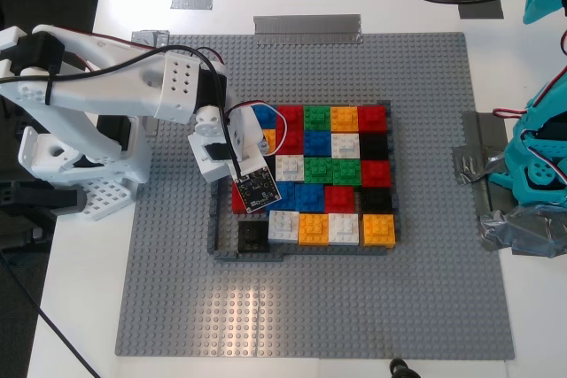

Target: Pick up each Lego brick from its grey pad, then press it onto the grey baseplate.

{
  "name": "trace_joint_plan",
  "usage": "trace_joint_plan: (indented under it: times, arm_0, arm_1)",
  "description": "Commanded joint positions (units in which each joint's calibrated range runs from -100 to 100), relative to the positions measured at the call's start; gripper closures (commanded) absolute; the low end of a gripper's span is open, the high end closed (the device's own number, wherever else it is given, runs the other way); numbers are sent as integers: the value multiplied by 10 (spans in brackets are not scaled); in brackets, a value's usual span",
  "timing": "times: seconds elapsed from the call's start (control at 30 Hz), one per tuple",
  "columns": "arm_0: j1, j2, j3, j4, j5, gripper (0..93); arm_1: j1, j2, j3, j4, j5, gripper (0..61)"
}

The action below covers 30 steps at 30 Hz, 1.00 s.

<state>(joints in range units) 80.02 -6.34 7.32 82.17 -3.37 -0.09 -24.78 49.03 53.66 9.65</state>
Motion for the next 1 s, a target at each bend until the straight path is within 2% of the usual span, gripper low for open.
trace_joint_plan:
  times: [0.0,0.23,0.43,0.67,0.8,0.97]
  arm_0:
    - [-3,-11,-1,-3,-2,927]
    - [-1,-11,-6,-3,-2,927]
    - [2,-11,-6,-3,0,927]
    - [2,-10,0,-2,-2,927]
    - [2,-9,0,-2,-2,927]
    - [3,-7,0,-2,-1,927]
  arm_1:
    - [-10,-3,-46,6,-3,613]
    - [-17,-26,-81,89,-13,613]
    - [-18,-35,-149,201,-22,613]
    - [26,-47,-192,297,-11,613]
    - [66,-49,-187,300,5,613]
    - [117,-45,-151,236,27,613]
